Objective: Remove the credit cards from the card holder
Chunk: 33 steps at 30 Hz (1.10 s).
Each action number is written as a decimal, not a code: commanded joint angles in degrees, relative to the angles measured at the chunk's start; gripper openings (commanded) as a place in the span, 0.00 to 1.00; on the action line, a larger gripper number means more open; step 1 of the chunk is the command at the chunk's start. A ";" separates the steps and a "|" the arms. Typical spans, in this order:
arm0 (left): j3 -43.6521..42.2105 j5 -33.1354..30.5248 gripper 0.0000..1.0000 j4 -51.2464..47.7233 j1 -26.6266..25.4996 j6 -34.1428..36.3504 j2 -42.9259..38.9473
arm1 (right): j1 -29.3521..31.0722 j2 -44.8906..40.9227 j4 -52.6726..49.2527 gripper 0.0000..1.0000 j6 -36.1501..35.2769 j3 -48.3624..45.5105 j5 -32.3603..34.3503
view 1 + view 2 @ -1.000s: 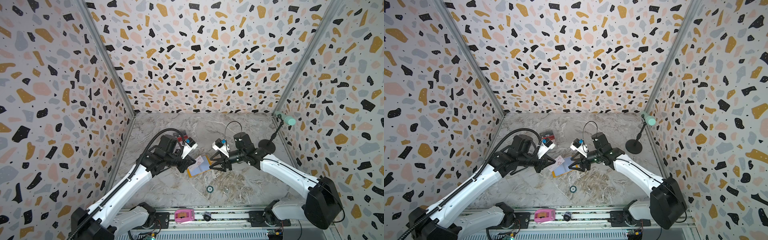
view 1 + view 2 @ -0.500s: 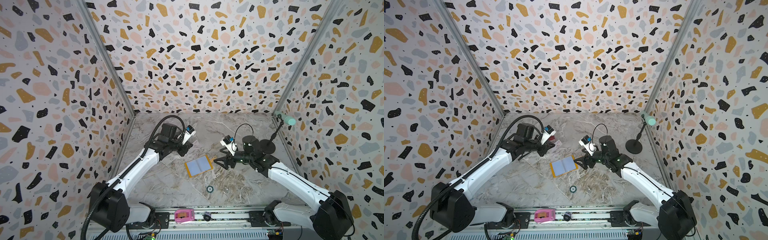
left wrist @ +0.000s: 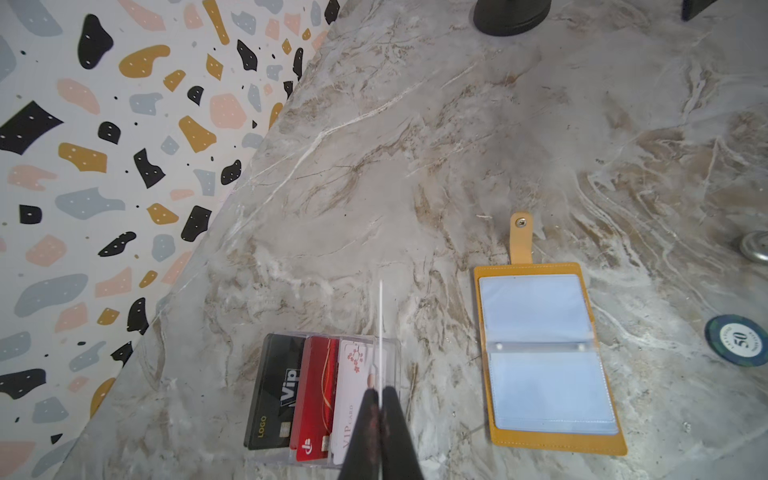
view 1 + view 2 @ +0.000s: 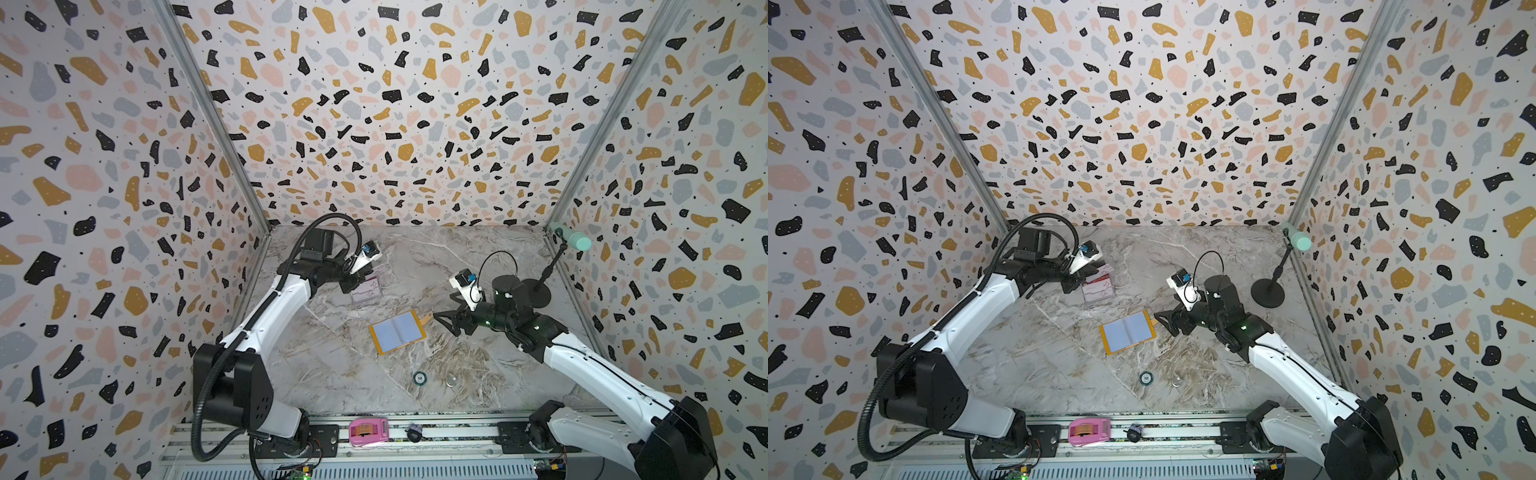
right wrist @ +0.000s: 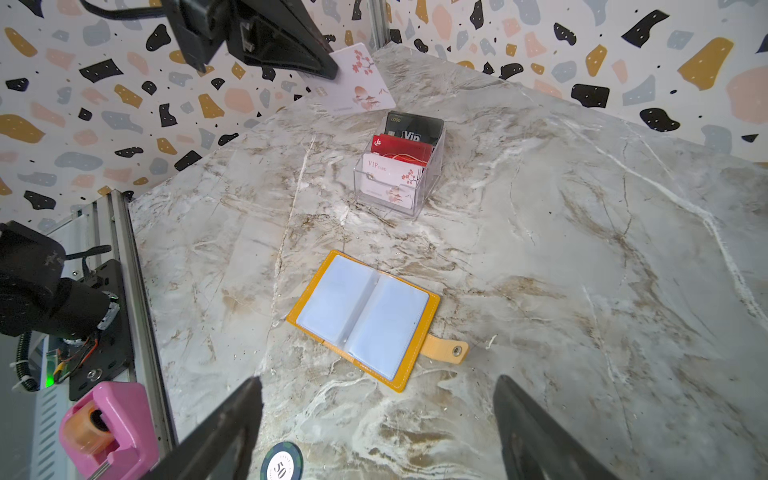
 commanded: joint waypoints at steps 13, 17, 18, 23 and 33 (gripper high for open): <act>0.76 -7.70 0.00 2.60 0.45 9.81 8.91 | -0.02 -1.73 -0.08 0.94 0.77 -0.13 -2.40; 1.79 -8.22 0.00 0.75 0.45 10.74 11.12 | -0.04 -1.91 -0.14 0.94 1.03 -0.18 -2.40; 2.12 -8.15 0.00 0.25 0.45 10.76 11.68 | -0.02 -1.95 -0.23 0.95 1.03 -0.17 -2.45; 3.13 -7.97 0.00 -0.27 0.45 10.77 13.24 | 0.00 -2.32 -0.40 0.95 1.21 -0.24 -2.68; 4.29 -8.35 0.00 1.18 0.45 9.47 15.08 | 0.41 -2.83 -0.07 0.95 1.49 -0.88 -2.91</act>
